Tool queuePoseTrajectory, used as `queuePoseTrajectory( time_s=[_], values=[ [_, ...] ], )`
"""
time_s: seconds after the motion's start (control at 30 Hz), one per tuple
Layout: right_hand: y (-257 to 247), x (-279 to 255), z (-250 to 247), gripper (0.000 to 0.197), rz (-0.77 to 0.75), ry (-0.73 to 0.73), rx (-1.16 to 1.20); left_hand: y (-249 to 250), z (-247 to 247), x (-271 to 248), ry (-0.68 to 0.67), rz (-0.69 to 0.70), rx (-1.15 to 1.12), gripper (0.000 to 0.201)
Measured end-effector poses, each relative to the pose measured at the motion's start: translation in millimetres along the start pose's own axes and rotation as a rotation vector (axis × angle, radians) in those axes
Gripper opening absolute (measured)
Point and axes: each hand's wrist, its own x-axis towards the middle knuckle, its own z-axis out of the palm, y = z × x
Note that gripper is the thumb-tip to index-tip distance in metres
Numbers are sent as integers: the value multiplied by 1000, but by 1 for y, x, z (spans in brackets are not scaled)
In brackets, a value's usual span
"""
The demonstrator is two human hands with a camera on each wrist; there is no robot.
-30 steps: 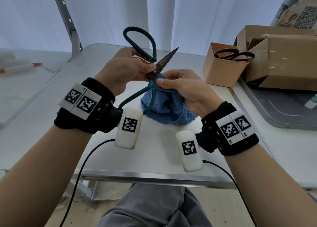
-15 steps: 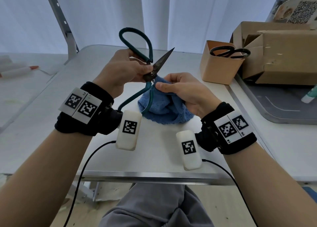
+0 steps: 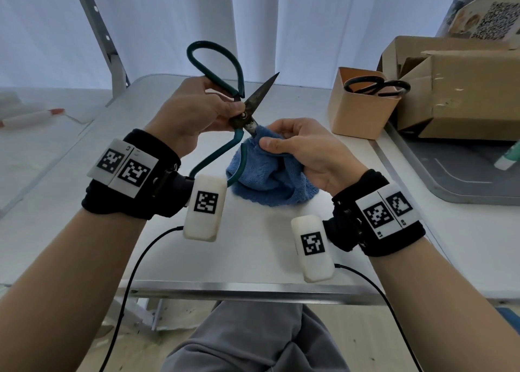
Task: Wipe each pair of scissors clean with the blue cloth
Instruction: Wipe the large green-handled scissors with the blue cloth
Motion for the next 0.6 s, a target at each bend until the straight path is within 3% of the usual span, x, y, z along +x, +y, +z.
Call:
queuePoseTrajectory(
  time_s=[0.17, 0.37, 0.6],
  values=[
    [1, 0, 0, 25, -26, 19, -82, 2, -2, 0, -21, 7, -5, 24],
    [1, 0, -2, 14, -11, -3, 7, 3, -3, 1, 7, 13, 14, 35],
    [-4, -4, -5, 21, -33, -23, -84, 8, -8, -1, -24, 31, 2, 15]
  ],
)
